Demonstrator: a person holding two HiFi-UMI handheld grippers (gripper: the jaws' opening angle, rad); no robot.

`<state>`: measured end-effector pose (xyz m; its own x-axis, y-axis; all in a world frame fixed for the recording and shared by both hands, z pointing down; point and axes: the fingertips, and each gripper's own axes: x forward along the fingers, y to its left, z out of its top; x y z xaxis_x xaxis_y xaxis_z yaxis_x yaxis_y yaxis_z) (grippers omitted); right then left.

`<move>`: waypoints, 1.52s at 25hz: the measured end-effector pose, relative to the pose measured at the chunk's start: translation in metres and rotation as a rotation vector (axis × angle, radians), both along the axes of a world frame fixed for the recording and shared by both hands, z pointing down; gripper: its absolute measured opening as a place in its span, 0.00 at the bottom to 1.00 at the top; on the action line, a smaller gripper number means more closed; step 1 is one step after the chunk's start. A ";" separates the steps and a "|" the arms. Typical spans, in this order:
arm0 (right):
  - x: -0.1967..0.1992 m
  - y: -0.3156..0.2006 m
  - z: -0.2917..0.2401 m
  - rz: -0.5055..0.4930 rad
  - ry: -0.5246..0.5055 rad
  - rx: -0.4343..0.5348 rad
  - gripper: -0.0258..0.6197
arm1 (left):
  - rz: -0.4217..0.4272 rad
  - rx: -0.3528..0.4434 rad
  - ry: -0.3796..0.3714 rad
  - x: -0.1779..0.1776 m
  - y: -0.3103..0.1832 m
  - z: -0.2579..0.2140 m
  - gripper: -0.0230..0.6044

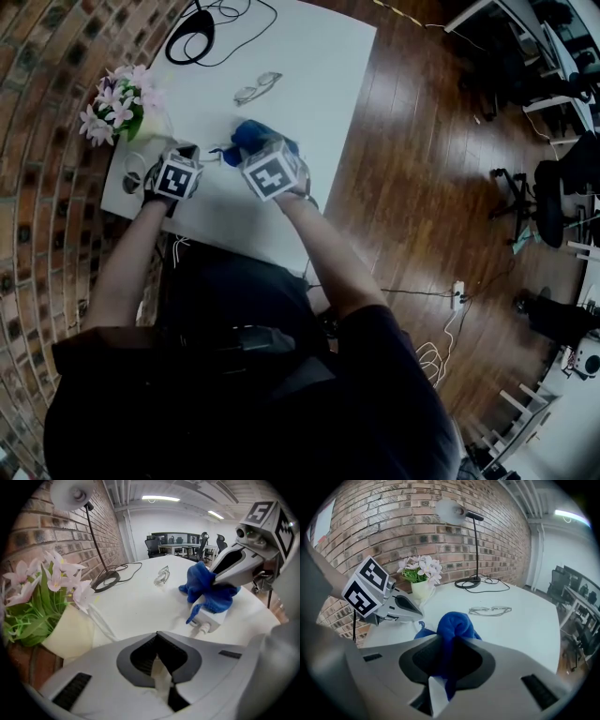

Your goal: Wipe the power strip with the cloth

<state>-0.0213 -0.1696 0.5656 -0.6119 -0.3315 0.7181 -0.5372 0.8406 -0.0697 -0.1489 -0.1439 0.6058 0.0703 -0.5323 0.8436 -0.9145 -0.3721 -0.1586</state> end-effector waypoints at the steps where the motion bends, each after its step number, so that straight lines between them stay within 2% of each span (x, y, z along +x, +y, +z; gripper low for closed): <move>1: 0.001 0.000 0.000 -0.001 0.001 0.001 0.17 | -0.005 -0.004 -0.007 -0.001 0.001 0.001 0.06; 9: 0.010 0.001 0.000 -0.003 0.026 0.001 0.17 | 0.004 -0.001 -0.013 0.004 -0.002 0.001 0.05; 12: 0.017 0.002 0.000 -0.012 0.043 -0.009 0.17 | 0.022 0.028 -0.010 0.010 -0.008 -0.006 0.05; 19: 0.035 -0.002 0.002 0.004 0.067 -0.017 0.17 | 0.009 -0.004 -0.025 0.002 -0.001 0.004 0.05; 25: 0.056 -0.004 0.003 0.040 0.070 -0.020 0.17 | 0.021 -0.005 -0.001 0.007 -0.001 0.008 0.06; 32: 0.075 -0.008 0.002 0.079 0.063 -0.021 0.18 | 0.042 -0.030 -0.076 0.008 -0.001 0.009 0.05; 38: 0.087 -0.012 0.003 0.088 0.070 -0.027 0.17 | 0.040 -0.046 -0.093 0.006 -0.002 0.010 0.05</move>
<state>0.0656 -0.1820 0.5684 -0.5290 -0.3619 0.7676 -0.6131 0.7884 -0.0509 -0.1427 -0.1454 0.6163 0.0114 -0.4913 0.8709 -0.8809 -0.4171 -0.2238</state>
